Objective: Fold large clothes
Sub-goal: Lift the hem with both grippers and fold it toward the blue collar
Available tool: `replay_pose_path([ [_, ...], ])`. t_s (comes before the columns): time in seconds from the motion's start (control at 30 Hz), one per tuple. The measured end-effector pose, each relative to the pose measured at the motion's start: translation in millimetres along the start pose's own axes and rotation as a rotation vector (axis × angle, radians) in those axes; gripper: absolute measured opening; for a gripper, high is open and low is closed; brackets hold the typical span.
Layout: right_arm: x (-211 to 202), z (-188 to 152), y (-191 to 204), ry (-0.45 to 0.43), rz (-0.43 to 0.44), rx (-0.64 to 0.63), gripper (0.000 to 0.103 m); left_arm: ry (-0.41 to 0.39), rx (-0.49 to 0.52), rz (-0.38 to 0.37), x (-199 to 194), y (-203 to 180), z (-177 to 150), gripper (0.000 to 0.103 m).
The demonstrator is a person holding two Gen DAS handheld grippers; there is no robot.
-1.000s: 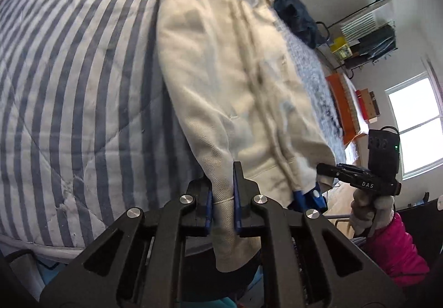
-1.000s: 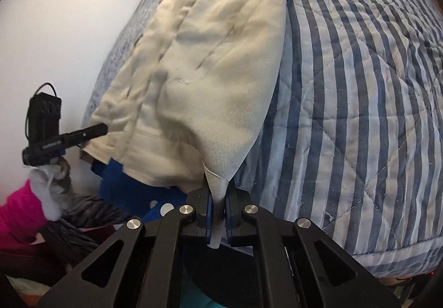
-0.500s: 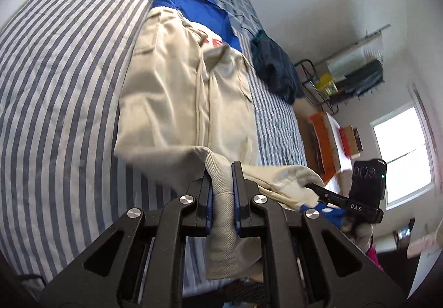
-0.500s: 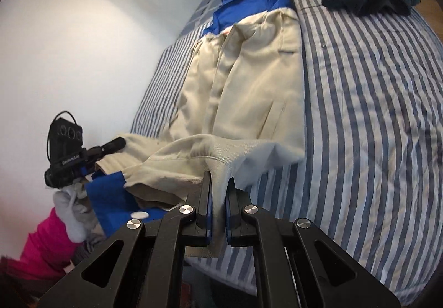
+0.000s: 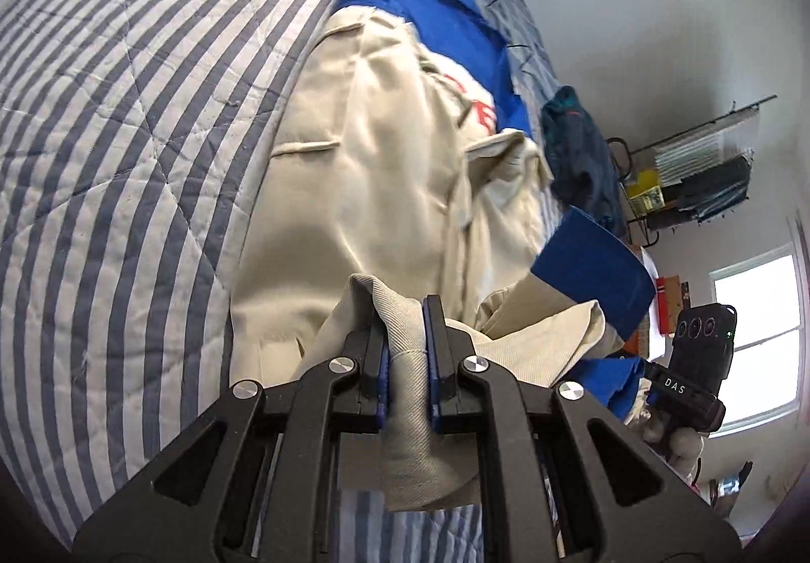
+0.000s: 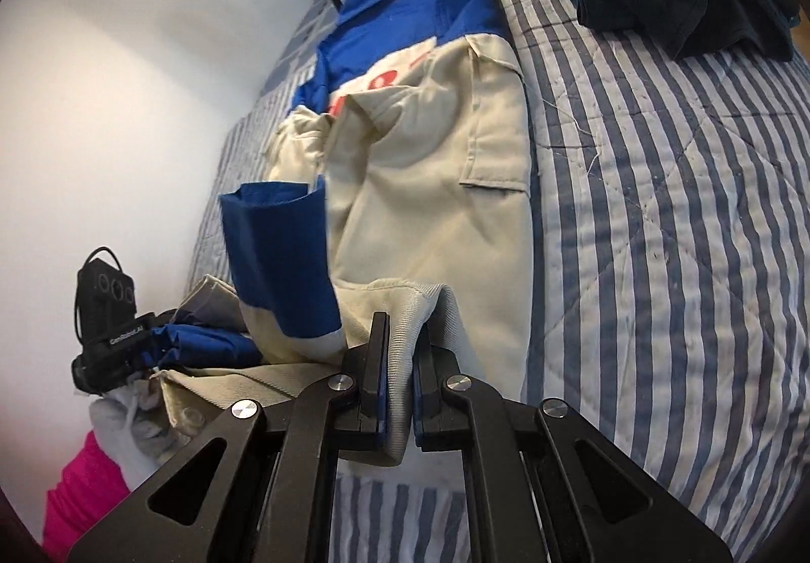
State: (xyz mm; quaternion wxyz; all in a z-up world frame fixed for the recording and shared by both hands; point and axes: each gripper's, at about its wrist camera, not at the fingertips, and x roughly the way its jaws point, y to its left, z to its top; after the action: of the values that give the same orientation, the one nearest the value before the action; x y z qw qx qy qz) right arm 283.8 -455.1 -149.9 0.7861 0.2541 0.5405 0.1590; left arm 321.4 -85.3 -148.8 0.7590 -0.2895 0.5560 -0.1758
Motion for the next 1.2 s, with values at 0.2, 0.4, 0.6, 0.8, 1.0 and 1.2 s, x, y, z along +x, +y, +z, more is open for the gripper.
replay_pose_path([
  [0.2, 16, 10, -8, 0.028, -0.011, 0.011, 0.006, 0.049, -0.078, -0.051, 15, 15, 13, 0.013],
  [0.4, 8, 17, -11, 0.056, 0.03, 0.041, 0.011, 0.028, -0.116, -0.14, -3, 16, 26, 0.041],
  [0.6, -13, 16, -18, 0.008, 0.125, 0.121, 0.031, -0.077, -0.075, -0.157, -42, 11, 41, 0.056],
  [0.8, -64, -4, -1, -0.131, 0.063, -0.002, 0.047, -0.086, 0.134, -0.074, -49, -4, 34, 0.056],
  [1.0, -43, -41, 51, -0.079, -0.004, -0.281, 0.047, 0.037, 0.211, -0.026, 2, 2, 27, 0.056],
  [1.2, -13, -38, 57, -0.064, -0.066, -0.334, 0.047, 0.06, 0.175, -0.034, 26, 10, 30, 0.056],
])
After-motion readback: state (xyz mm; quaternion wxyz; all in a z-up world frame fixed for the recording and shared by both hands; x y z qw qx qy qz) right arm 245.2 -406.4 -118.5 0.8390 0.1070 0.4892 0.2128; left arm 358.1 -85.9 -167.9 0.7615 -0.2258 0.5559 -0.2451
